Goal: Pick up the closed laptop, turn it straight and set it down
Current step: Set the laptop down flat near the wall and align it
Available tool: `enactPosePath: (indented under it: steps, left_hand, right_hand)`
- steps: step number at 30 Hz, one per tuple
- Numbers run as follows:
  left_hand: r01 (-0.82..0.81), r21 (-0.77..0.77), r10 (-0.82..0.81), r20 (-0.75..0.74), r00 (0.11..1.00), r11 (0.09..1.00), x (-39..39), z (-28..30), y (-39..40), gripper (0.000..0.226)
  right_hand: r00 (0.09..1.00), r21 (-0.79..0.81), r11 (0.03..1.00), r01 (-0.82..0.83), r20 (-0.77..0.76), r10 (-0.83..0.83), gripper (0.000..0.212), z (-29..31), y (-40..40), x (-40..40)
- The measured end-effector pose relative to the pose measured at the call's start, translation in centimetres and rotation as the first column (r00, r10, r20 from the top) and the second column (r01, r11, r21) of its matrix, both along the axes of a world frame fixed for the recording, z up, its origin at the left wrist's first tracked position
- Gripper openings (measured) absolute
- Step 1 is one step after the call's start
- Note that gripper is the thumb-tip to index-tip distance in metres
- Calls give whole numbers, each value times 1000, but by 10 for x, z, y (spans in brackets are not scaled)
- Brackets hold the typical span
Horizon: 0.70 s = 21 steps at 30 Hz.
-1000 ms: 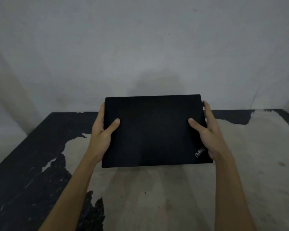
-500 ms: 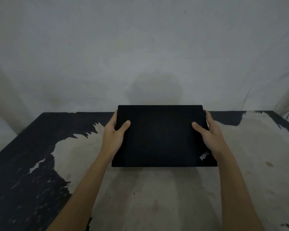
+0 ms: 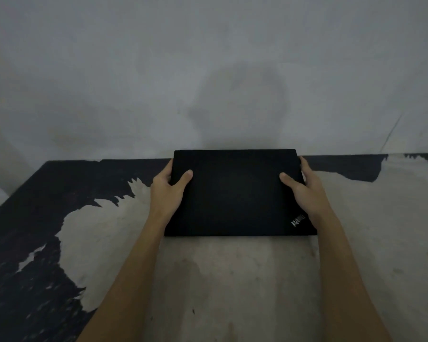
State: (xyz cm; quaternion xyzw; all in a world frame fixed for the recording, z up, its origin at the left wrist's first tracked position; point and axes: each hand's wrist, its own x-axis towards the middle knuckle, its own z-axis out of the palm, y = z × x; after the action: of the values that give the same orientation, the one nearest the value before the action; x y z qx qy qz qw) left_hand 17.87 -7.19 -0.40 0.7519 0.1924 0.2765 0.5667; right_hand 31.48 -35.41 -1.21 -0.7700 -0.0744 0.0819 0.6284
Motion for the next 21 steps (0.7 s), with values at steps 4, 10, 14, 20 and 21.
enactPosePath:
  steps: [4, 10, 14, 20, 21]
  left_hand:
    - [-63, -13, 63, -14, 998, 998, 4, -8, 7, 35]
    - [-92, 53, 94, -30, 995, 994, 3, -9, 11, 41]
    - [-89, 88, 97, -87, 991, 992, 0, -17, 19, 48]
    - [-69, 186, 104, -182, 978, 980, 6, -25, 27, 52]
    - [-59, 195, 96, -188, 978, 979, 9, -25, 28, 54]
  right_hand:
    - [1000, -37, 999, 4, 31, -3, 87, -4, 8, 6]
    - [997, -127, 991, 49, 61, -41, 95, -7, 14, 10]
    - [997, -180, 983, 30, 78, -16, 88, -9, 18, 13]
    - [999, -258, 966, -13, 35, 23, 86, -15, 18, 21]
    - [999, -271, 962, -14, 37, 25, 84, -14, 19, 21]
